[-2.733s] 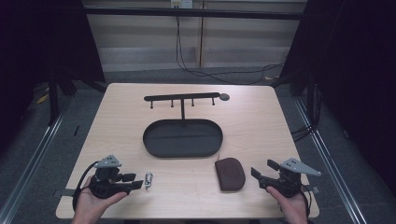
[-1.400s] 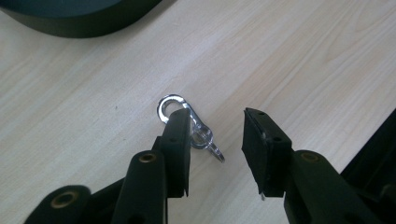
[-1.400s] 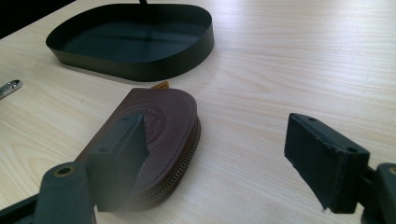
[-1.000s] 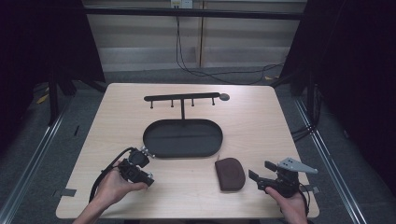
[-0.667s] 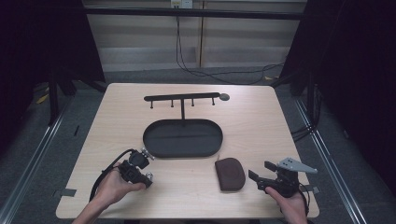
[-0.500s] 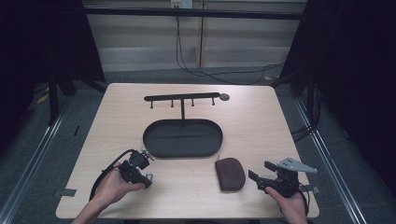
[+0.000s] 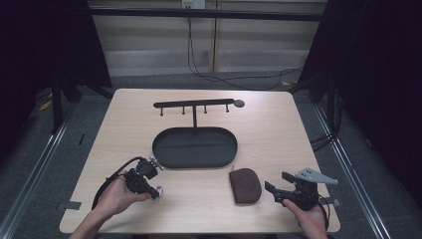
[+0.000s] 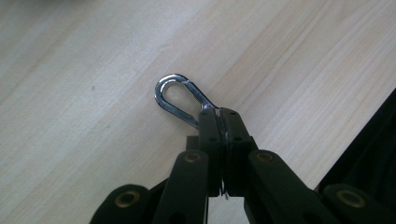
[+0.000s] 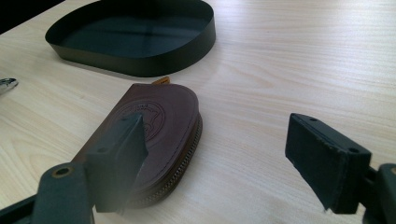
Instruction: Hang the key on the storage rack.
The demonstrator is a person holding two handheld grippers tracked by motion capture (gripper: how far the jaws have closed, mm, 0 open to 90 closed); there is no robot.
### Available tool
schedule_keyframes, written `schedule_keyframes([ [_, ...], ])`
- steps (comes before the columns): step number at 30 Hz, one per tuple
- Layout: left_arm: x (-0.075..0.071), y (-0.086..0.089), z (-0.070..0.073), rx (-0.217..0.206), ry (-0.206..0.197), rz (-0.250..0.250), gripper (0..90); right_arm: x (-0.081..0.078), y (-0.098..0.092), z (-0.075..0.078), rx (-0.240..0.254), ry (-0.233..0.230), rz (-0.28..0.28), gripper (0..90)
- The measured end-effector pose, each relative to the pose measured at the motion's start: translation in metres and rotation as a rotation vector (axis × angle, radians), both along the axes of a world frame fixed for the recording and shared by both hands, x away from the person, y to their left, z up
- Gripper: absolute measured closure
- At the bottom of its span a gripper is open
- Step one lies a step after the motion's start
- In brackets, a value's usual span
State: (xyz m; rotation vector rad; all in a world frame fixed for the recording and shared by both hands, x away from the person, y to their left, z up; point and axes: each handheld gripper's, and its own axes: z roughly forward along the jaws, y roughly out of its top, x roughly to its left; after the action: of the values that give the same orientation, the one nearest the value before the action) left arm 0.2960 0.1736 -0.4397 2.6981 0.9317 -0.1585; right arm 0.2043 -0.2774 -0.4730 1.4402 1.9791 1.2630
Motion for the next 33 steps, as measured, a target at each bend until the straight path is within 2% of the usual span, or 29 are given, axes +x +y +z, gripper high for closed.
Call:
schedule_keyframes([
  [5,0.001,0.002,0.008,-0.008,-0.013,-0.006,89.1,0.000,0.001,0.000,-0.002,0.002,0.003,20.3],
  [7,0.002,0.002,0.013,0.008,-0.034,0.000,89.1,0.000,0.001,0.000,0.001,0.003,0.004,20.3],
  [16,0.004,0.006,0.031,0.019,-0.053,-0.022,89.2,0.000,0.001,0.000,-0.002,0.003,0.004,20.3],
  [23,0.005,0.007,0.038,0.026,-0.057,-0.049,89.1,0.000,0.001,0.000,0.001,0.003,0.005,20.3],
  [29,0.005,0.004,0.039,0.050,-0.052,-0.056,89.1,0.000,0.000,0.000,0.002,0.005,0.005,20.3],
  [33,0.008,0.005,0.042,0.050,-0.041,-0.057,89.2,0.000,0.000,0.000,0.001,0.005,0.006,20.3],
])
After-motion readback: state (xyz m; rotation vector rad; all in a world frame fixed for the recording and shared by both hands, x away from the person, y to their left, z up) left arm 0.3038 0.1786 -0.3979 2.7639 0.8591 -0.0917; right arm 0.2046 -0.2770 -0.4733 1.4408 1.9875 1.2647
